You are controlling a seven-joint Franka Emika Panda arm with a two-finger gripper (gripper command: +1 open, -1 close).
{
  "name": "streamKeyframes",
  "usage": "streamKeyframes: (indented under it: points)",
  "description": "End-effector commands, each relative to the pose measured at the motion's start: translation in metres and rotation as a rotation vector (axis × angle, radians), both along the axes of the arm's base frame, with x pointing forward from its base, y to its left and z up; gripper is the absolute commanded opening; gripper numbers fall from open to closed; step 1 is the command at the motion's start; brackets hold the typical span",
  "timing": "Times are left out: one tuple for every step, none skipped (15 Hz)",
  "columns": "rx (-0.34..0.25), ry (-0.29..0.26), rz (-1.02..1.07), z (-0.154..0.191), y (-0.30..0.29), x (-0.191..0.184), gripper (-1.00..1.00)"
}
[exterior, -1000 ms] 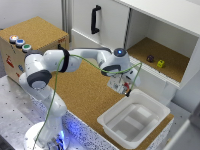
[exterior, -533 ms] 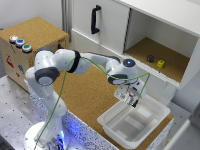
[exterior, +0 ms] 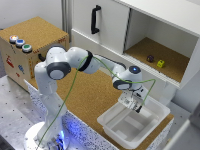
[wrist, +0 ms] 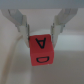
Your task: Put the grasped pink object inside the box
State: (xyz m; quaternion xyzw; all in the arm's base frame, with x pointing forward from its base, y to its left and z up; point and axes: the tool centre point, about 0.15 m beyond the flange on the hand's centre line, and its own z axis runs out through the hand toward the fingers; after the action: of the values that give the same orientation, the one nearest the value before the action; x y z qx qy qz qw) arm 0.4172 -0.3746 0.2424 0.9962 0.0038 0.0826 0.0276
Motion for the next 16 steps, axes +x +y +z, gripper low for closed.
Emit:
streamKeyframes:
  points:
    - [0.131,-0.021,0.020,-0.018,-0.024,0.004,-1.00]
    - [0.128,-0.017,0.012,-0.017,-0.022,0.003,1.00]
    - [0.129,-0.027,0.003,-0.013,-0.021,0.001,1.00]
    - [0.119,-0.039,0.000,-0.007,-0.020,-0.001,1.00]
    - [0.126,-0.057,0.004,0.003,-0.018,-0.003,1.00]
    - [0.129,-0.072,0.004,0.016,-0.015,-0.005,1.00]
    - [0.130,-0.085,0.001,0.029,-0.013,-0.005,1.00]
    - [0.132,-0.105,-0.001,0.044,-0.009,-0.005,1.00]
    - [0.145,-0.121,-0.004,0.059,-0.005,-0.004,1.00]
    - [0.141,-0.148,0.005,0.077,0.002,-0.003,1.00]
    - [0.151,-0.180,0.017,0.098,0.011,0.001,1.00]
    - [0.147,-0.216,0.023,0.117,0.020,0.005,1.00]
    - [0.163,-0.243,0.034,0.133,0.027,0.010,1.00]
    - [0.169,-0.277,0.038,0.149,0.033,0.015,1.00]
    - [0.191,-0.314,0.037,0.173,0.041,0.025,1.00]
    - [0.200,-0.349,0.035,0.193,0.048,0.037,1.00]
